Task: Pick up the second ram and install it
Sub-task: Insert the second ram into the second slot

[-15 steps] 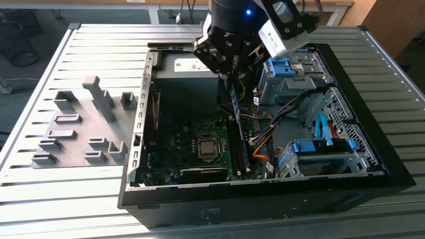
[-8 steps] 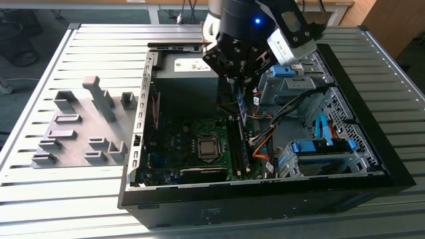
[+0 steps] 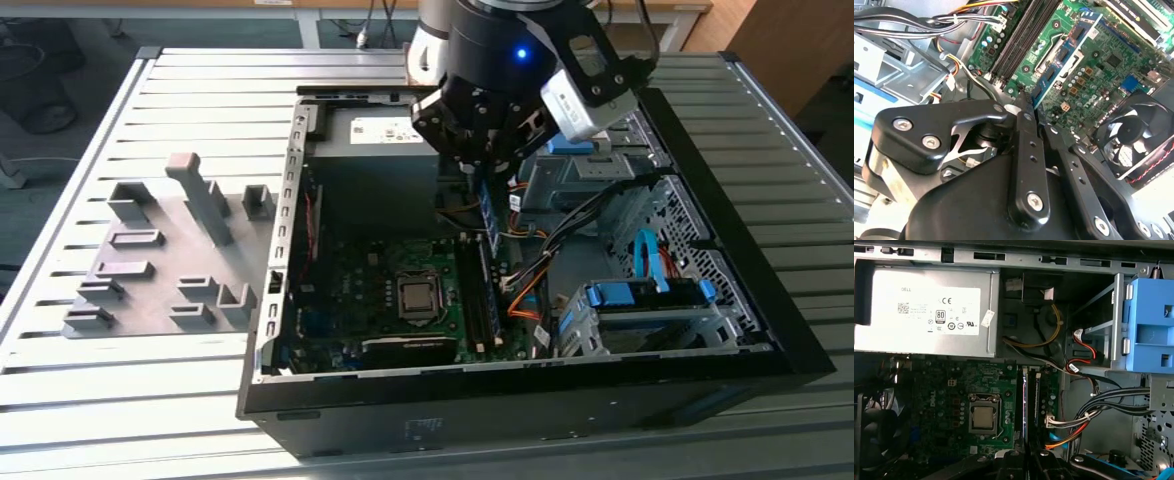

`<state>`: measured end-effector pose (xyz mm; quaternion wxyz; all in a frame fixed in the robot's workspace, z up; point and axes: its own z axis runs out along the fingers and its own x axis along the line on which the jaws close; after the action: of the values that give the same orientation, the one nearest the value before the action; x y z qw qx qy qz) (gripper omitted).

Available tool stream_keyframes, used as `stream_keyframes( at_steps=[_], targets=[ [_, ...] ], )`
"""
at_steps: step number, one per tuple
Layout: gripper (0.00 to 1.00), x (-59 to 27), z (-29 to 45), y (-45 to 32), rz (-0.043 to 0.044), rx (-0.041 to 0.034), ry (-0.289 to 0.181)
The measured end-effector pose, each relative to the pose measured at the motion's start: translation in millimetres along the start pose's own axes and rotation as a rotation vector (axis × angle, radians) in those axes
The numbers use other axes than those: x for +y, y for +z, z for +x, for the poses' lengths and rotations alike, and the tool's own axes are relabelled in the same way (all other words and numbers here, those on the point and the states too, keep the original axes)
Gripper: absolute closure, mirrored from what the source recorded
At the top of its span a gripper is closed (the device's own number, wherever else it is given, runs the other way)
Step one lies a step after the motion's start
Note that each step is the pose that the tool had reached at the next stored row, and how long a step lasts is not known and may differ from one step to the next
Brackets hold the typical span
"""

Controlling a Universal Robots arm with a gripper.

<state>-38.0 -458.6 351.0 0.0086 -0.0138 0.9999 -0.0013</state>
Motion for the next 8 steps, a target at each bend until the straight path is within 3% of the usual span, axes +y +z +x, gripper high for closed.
stream_keyframes(
  at_steps=[8],
  targets=[
    [0.85,-0.1,-1.0,13.0,0.0000,0.0002,0.003]
  ],
)
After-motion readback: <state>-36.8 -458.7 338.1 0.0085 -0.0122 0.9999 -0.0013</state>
